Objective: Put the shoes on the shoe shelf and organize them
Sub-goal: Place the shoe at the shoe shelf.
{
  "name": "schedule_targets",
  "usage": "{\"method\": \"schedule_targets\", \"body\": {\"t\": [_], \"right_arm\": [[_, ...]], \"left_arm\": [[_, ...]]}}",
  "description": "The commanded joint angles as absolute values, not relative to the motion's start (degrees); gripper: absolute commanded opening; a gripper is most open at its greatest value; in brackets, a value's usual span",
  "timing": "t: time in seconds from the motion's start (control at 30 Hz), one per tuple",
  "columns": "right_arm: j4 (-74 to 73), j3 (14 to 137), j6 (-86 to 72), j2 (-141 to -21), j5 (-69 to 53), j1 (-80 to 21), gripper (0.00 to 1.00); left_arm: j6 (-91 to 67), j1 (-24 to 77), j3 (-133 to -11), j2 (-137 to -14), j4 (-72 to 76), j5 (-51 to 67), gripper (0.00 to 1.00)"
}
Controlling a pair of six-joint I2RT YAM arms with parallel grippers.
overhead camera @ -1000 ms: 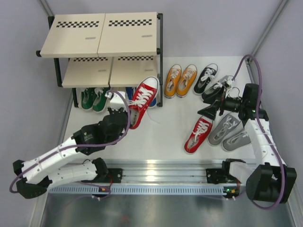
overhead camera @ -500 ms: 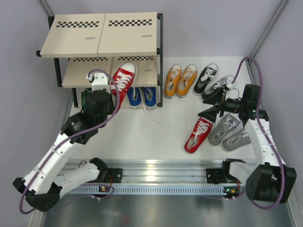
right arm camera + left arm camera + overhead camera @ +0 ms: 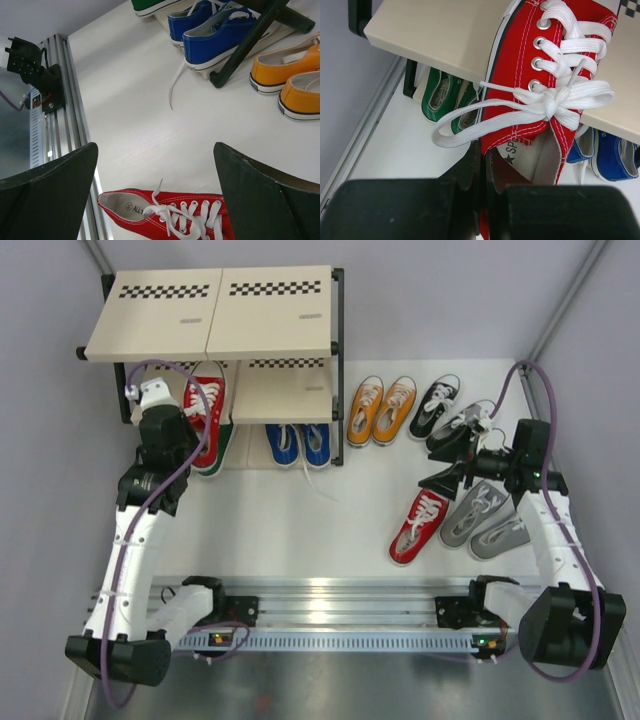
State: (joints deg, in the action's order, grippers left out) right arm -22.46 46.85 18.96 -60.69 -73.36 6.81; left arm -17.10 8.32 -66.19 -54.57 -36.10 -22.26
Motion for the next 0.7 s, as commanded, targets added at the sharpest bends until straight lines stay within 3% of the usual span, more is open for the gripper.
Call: {"method": "schedule_targets", "body": {"t": [0.0, 0.3, 0.67], "right_arm": [[-23.5, 47.3, 22.1, -61.3, -75.9, 7.8, 0.99], [-25.8, 48.1, 24.4, -62.5, -77.1, 7.8, 0.99], [-27.3, 48.4, 26.2, -62.6, -76.9, 7.8, 0.99]], "left_arm": [[-20.0, 4.4, -69.7, -54.1, -25.3, -17.6, 0.00], [-18.0, 0.4, -70.2, -55.6, -21.4, -20.4, 0.00], [-17.4, -8.7, -73.0, -61.9, -16.0, -15.7, 0.00]]}}
